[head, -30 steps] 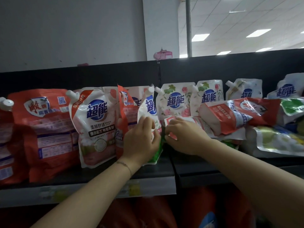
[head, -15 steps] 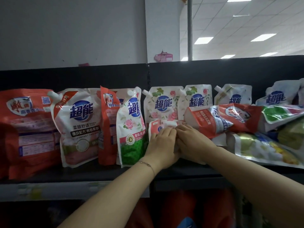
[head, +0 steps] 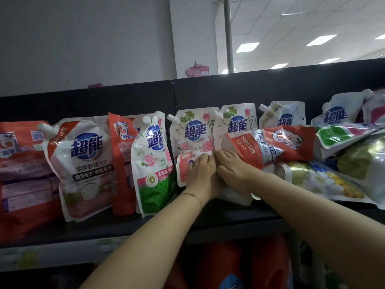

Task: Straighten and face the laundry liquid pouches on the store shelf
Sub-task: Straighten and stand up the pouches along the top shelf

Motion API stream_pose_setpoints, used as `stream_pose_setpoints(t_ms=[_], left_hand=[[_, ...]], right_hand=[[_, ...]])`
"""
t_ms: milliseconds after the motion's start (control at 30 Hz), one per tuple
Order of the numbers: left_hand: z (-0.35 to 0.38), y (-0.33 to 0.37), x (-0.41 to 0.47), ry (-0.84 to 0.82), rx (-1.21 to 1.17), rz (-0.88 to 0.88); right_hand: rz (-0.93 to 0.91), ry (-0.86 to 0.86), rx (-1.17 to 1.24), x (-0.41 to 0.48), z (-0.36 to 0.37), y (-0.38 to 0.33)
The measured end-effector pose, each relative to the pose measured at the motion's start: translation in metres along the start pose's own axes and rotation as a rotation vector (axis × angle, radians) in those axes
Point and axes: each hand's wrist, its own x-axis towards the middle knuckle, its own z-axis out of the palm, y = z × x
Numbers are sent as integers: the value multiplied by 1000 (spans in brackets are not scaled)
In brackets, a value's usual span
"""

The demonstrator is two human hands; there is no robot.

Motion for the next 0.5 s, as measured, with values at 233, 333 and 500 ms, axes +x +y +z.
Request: stream_pose_setpoints(t_ms=[233,333,500], left_hand=[[2,-20,7,-96,86,153],[3,-28,14,-177,97,117],[7,-38,17,-9,-193,52]], right_hand=[[-43,-31,-46,2,-7,9],[-53,-3,-64,3,-17,16],[-66,66,-106,3,-34,30]])
